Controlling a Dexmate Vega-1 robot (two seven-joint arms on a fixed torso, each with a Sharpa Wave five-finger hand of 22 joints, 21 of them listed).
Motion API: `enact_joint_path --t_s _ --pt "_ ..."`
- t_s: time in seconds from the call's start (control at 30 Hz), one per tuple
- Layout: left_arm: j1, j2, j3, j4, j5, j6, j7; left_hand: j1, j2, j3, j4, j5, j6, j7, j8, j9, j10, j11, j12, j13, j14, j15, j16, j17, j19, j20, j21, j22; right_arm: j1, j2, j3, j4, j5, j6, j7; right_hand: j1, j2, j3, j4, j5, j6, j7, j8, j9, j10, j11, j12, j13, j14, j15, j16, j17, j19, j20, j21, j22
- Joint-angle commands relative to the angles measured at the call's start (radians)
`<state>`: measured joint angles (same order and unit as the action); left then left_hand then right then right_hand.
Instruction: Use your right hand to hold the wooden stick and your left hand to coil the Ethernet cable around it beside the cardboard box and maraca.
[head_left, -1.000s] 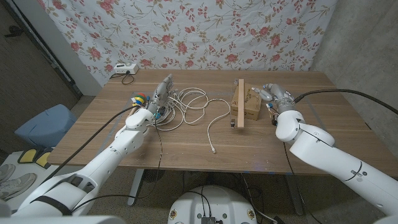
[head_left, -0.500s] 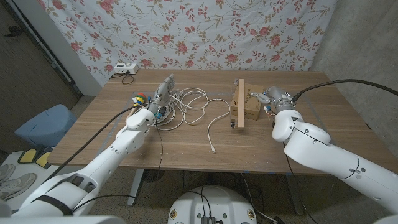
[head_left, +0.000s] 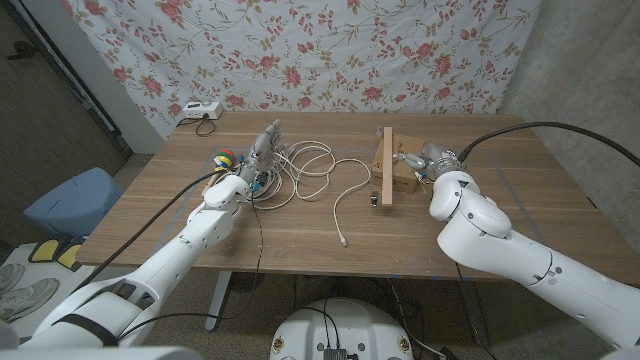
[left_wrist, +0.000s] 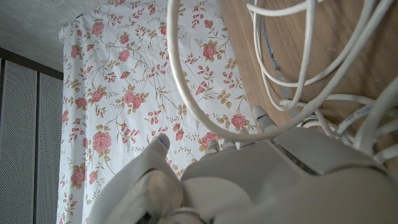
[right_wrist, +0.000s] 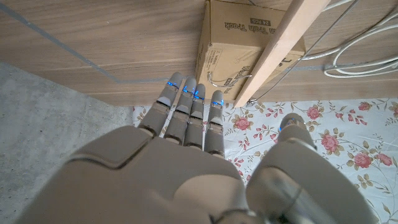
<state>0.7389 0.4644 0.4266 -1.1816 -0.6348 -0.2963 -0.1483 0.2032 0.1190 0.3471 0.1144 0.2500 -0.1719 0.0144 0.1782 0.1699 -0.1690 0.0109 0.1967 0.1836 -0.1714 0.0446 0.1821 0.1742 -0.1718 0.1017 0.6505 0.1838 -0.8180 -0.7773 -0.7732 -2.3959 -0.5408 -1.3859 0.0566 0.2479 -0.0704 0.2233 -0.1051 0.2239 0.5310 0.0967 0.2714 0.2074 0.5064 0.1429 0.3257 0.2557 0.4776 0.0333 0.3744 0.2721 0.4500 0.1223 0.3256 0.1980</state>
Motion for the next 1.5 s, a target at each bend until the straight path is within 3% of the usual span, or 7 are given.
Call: enact_joint_path --t_s 0.03,0.47,0.57,0.73,0.83,1.03,1.5 --pt "-0.004 -0.002 0.0 0.01 -0.001 -0.006 -0.006 -0.002 -0.005 -0.003 -0.003 0.005 -0.055 -0.001 0.002 0.002 -0.066 0.008 0.005 0.004 -0.074 0.004 0.004 0.003 -0.071 0.007 -0.003 0.002 0.061 0.107 -0.055 0.137 -0.937 0.02 1.091 -0.01 -0.003 -0.01 0.003 0.007 0.015 -0.002 0.008 0.003 0.017 0.002 0.008 0.005 0.016 0.001 0.008 0.006 0.014 -0.001 0.007 0.002" --pt "-0.016 -0.001 0.0 0.027 -0.004 -0.004 -0.022 -0.003 -0.005 -0.005 -0.004 0.006 -0.056 0.0 0.001 0.002 -0.067 0.01 0.005 0.004 -0.074 0.004 0.005 0.003 -0.07 0.006 -0.006 0.002 -0.106 0.414 0.202 0.201 -1.261 0.415 1.321 -0.013 -0.014 -0.037 0.006 0.037 0.136 0.003 0.048 0.013 0.155 0.0 0.068 0.021 0.171 -0.019 0.064 0.025 0.073 -0.005 0.029 0.003" --pt "-0.021 -0.004 0.0 0.038 -0.005 -0.01 -0.029 -0.003 -0.005 -0.005 -0.004 0.007 -0.056 0.0 0.001 0.002 -0.067 0.011 0.006 0.004 -0.074 0.004 0.005 0.003 -0.071 0.005 -0.007 0.002 -0.156 0.525 0.279 0.202 -1.314 0.553 1.321 -0.007 -0.015 -0.038 0.003 0.041 0.149 0.003 0.053 0.015 0.164 0.004 0.073 0.023 0.183 -0.017 0.068 0.027 0.083 -0.007 0.033 0.003" --pt "-0.031 -0.007 0.0 0.057 -0.008 -0.021 -0.049 -0.004 -0.006 -0.006 -0.004 0.007 -0.057 -0.001 0.001 0.002 -0.067 0.01 0.006 0.005 -0.074 0.003 0.005 0.003 -0.071 0.005 -0.008 0.002 -0.24 0.824 0.437 0.219 -1.478 0.868 1.321 0.017 -0.018 -0.038 -0.009 0.05 0.136 0.002 0.044 0.013 0.139 -0.004 0.064 0.026 0.171 -0.014 0.062 0.031 0.089 -0.009 0.035 0.003" --pt "-0.041 -0.009 0.002 0.076 -0.008 -0.033 -0.073 -0.004 -0.006 -0.006 -0.005 0.007 -0.057 -0.002 0.001 0.002 -0.067 0.007 0.006 0.005 -0.074 0.003 0.005 0.003 -0.071 0.003 -0.009 0.002 -0.249 0.893 0.459 0.24 -1.556 0.921 1.321 0.05 -0.015 -0.037 -0.02 0.066 0.075 0.004 0.011 0.01 0.071 -0.008 0.036 0.031 0.118 -0.021 0.038 0.035 0.09 -0.011 0.036 0.003" --pt "-0.056 -0.012 0.004 0.104 -0.013 -0.041 -0.104 -0.005 -0.01 -0.009 -0.006 0.007 -0.061 -0.004 0.0 0.002 -0.073 0.01 0.004 0.005 -0.077 0.001 0.003 0.003 -0.075 0.002 -0.014 0.002 -0.249 0.898 0.446 0.266 -1.64 0.881 1.321 0.108 -0.013 -0.041 -0.033 0.09 -0.074 0.017 -0.053 0.016 -0.068 -0.008 -0.021 0.038 0.04 -0.033 -0.002 0.041 0.116 -0.018 0.047 0.005" --pt "-0.068 -0.012 0.001 0.14 -0.02 -0.052 -0.14 -0.008 -0.017 -0.015 -0.008 0.007 -0.066 -0.006 0.0 0.002 -0.08 0.009 0.002 0.005 -0.083 0.0 0.002 0.003 -0.081 0.003 -0.021 0.002 -0.222 0.865 0.414 0.32 -1.62 0.823 1.315 0.092 -0.011 -0.057 -0.016 0.095 -0.068 0.023 -0.049 0.02 -0.059 -0.006 -0.017 0.042 0.066 -0.031 0.006 0.05 0.142 -0.007 0.058 0.006"
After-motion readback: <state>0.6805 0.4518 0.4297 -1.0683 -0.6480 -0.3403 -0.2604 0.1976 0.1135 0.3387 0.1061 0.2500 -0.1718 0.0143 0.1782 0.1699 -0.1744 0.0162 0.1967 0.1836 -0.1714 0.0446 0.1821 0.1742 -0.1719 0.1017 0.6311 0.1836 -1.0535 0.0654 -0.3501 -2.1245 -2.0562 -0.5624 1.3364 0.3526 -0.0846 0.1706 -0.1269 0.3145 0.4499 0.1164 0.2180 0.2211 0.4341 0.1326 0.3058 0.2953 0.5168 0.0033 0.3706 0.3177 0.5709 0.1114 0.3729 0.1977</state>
